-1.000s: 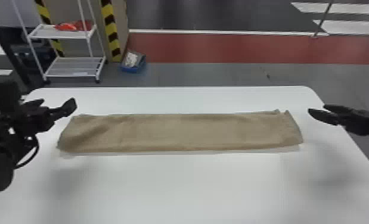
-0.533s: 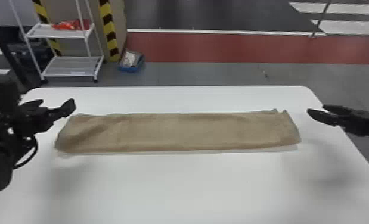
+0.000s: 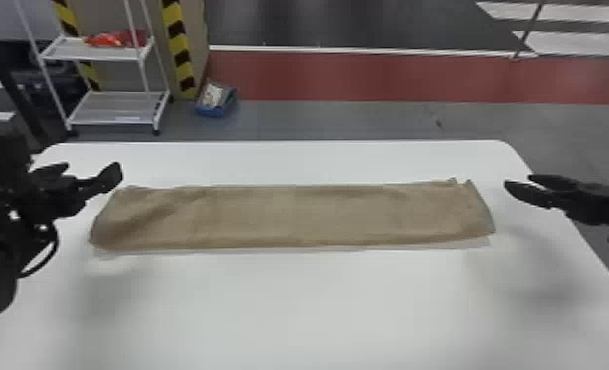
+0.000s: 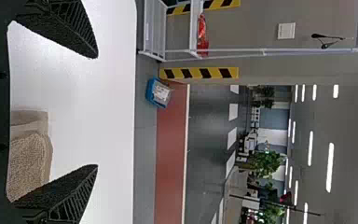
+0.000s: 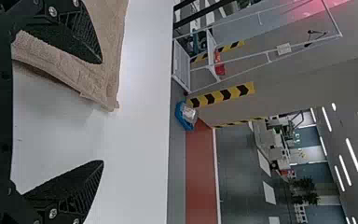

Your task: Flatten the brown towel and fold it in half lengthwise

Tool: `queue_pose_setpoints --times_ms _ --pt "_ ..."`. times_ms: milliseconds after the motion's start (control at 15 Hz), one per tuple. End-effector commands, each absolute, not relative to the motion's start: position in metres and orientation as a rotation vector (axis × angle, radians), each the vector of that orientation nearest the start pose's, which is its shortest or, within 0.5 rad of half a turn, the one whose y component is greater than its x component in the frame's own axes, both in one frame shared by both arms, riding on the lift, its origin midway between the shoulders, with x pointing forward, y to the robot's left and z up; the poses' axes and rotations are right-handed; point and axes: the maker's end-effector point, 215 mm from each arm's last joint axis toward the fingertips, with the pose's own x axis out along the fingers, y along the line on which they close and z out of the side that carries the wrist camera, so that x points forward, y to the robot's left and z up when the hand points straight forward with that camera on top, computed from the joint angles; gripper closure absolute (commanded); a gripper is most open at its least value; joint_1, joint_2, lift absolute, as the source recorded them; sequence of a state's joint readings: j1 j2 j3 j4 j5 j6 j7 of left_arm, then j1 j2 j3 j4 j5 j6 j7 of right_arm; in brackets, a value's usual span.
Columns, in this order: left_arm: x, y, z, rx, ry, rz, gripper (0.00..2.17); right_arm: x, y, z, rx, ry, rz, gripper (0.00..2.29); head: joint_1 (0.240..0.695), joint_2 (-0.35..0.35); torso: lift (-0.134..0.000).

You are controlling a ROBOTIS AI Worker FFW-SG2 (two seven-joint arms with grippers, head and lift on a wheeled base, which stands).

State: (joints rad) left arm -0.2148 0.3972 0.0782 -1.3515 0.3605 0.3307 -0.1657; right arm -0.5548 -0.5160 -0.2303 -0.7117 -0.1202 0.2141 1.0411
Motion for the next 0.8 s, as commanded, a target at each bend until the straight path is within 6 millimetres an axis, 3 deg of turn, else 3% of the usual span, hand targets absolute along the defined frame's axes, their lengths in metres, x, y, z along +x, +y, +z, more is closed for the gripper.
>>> queue_pose_setpoints --times_ms 0,733 --pt "0.6374 0.4116 -0.3745 -0.037 0.288 -0.008 0.04 0.6141 -0.4586 -0.3812 0.143 0.397 0.494 0.13 0.693 -0.041 -0.128" --pt "0.6397 0.4067 -0.3805 -0.036 0.298 -0.026 0.04 0.6138 -0.4621 -0.3846 0.113 0.376 0.484 0.13 0.695 -0.048 -0.128"
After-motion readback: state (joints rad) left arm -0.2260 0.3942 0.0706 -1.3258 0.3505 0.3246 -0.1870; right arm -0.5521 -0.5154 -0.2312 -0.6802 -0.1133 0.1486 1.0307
